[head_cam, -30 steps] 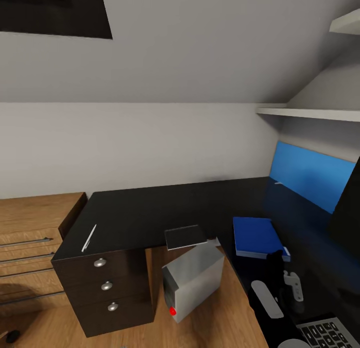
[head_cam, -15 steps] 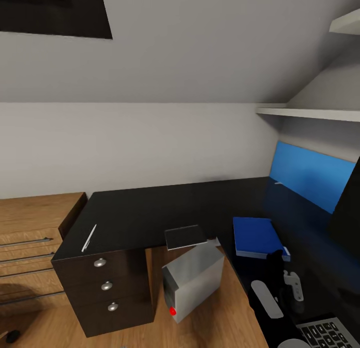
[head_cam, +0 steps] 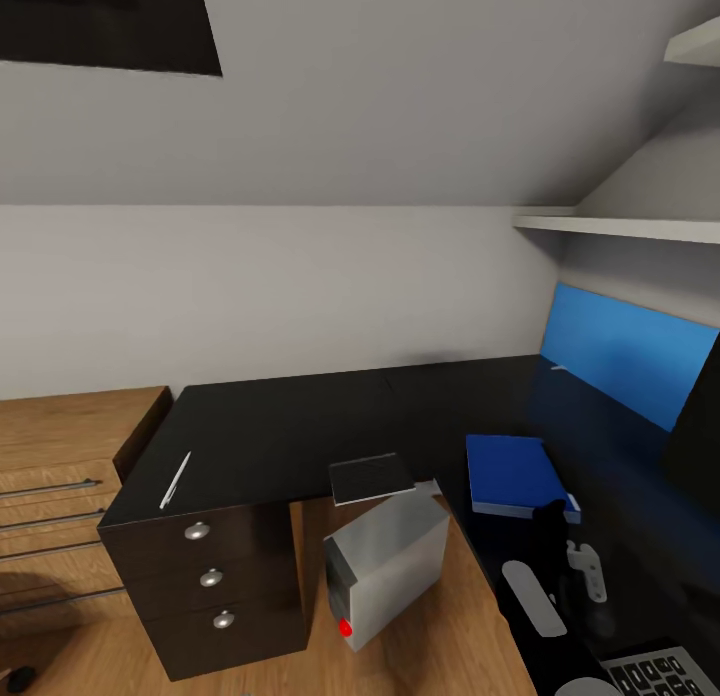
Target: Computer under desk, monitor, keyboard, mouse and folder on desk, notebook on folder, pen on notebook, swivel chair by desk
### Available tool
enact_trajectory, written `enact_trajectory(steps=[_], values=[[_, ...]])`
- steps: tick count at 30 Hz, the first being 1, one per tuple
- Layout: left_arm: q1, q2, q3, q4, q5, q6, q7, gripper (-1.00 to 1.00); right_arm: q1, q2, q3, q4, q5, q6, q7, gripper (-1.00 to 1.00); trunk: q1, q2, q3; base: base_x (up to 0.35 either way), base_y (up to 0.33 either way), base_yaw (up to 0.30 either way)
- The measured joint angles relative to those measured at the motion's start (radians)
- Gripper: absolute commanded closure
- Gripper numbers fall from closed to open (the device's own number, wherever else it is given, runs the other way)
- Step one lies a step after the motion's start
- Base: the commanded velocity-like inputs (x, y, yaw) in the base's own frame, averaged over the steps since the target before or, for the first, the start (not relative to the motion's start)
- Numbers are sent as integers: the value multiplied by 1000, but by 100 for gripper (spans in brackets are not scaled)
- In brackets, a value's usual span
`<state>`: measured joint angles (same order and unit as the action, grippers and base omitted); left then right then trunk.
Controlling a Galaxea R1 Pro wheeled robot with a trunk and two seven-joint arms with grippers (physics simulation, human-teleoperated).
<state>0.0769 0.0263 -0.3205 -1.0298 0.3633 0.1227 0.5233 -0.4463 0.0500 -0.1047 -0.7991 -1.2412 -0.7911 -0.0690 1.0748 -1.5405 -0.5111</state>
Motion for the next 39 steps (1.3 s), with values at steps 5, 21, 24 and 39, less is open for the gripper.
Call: enact_trajectory(steps=[5,21,24,39], values=[[0,0,0,0,-1,0,0,-100,0,0,0,-1,12,1,-6,100,0,0,0,0,0,0],[0,0,-1,0,-2,0,1,-100,0,1,-1,-1,15,1,-8,100,0,0,0,0,0,0],[0,0,-1,0,-2,0,1,-100,0,1,-1,-1,15,1,-8,100,0,0,0,0,0,0],[0,0,-1,0,-3,0,1,-100,0,1,-1,-1,16,1,-8,100,0,0,0,0,0,0]])
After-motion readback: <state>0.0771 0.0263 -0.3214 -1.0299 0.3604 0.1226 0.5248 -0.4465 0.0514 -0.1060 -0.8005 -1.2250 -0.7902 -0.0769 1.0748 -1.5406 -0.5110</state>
